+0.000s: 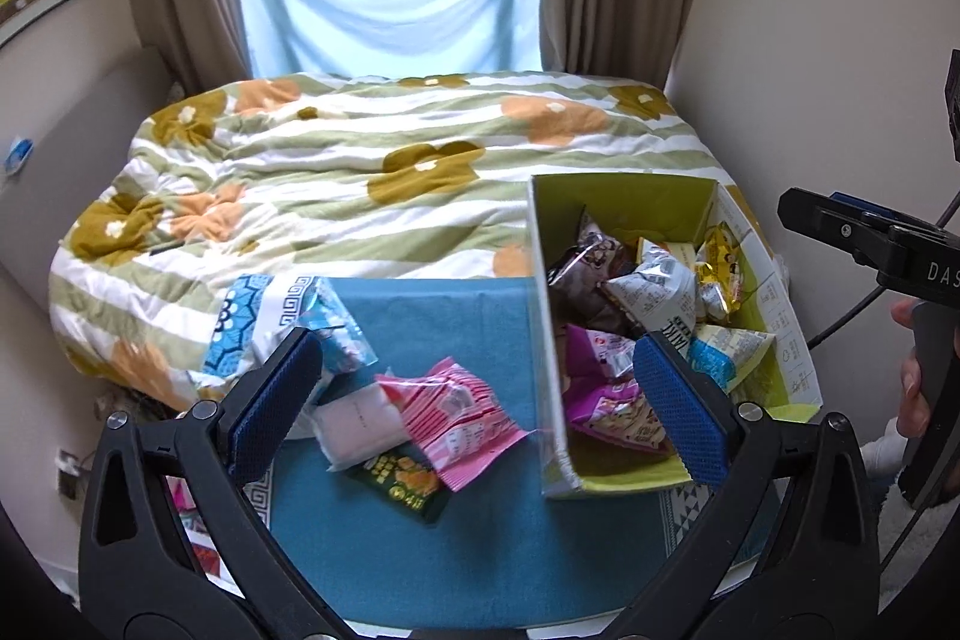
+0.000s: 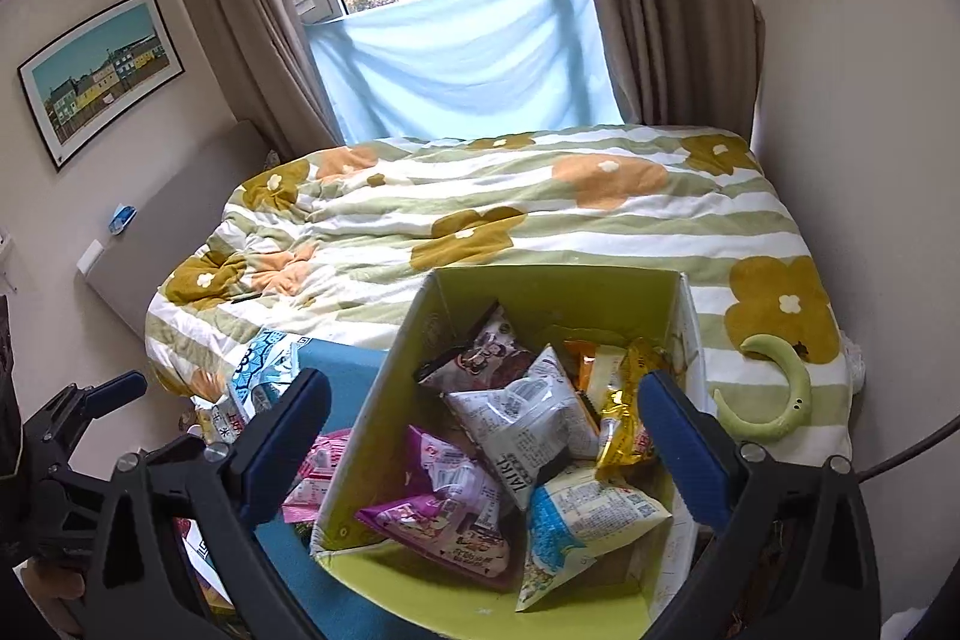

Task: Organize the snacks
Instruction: 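Move both tools back from the box toward the remaining snacks, then grasp the green cracker packet with the right tool while the left tool grasps the pink strawberry bag, then carry both packets over the box and open both tools to drop them in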

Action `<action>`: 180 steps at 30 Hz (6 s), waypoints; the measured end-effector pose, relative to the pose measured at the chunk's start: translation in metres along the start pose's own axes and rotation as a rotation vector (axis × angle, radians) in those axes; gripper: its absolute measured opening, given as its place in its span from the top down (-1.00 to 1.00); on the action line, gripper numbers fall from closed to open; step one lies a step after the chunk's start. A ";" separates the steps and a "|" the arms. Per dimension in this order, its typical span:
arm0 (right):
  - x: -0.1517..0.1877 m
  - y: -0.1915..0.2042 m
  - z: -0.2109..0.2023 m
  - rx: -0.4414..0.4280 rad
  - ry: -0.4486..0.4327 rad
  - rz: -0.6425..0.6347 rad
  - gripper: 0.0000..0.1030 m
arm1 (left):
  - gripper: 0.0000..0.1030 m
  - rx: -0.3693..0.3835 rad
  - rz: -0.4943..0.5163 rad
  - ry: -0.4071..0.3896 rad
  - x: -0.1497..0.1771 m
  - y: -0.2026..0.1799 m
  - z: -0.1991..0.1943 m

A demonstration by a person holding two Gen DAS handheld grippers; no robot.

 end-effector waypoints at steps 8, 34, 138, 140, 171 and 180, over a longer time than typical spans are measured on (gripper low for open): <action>0.013 0.076 0.012 -0.057 -0.010 -0.054 -0.98 | -0.99 -0.049 -0.033 0.027 0.028 0.090 -0.004; 0.202 0.217 0.160 0.041 0.192 0.016 -0.98 | -0.99 0.026 0.085 0.153 0.163 0.264 0.106; 0.081 0.168 0.038 0.139 0.003 -0.113 0.21 | -0.06 0.237 0.208 -0.025 0.002 0.061 0.025; 0.078 0.142 0.022 0.158 0.004 -0.092 0.21 | -0.06 0.278 0.198 -0.023 -0.004 0.026 0.021; 0.083 -0.048 0.000 0.076 0.121 0.037 0.21 | -0.99 0.158 0.109 0.160 0.037 -0.090 0.066; 0.093 -0.021 0.048 0.016 0.194 0.034 0.20 | -0.99 0.090 0.093 0.163 0.046 -0.054 0.069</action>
Point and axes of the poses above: each gripper's, at about its wrist camera, not at the fingertips, and z roughly the way its jaws point, y to its left, x to its underside, the point moved 6 cm from there along z, roughly the way its jaws point, and after that the axes turned 8 degrees about -x, right-handed, at the moved point
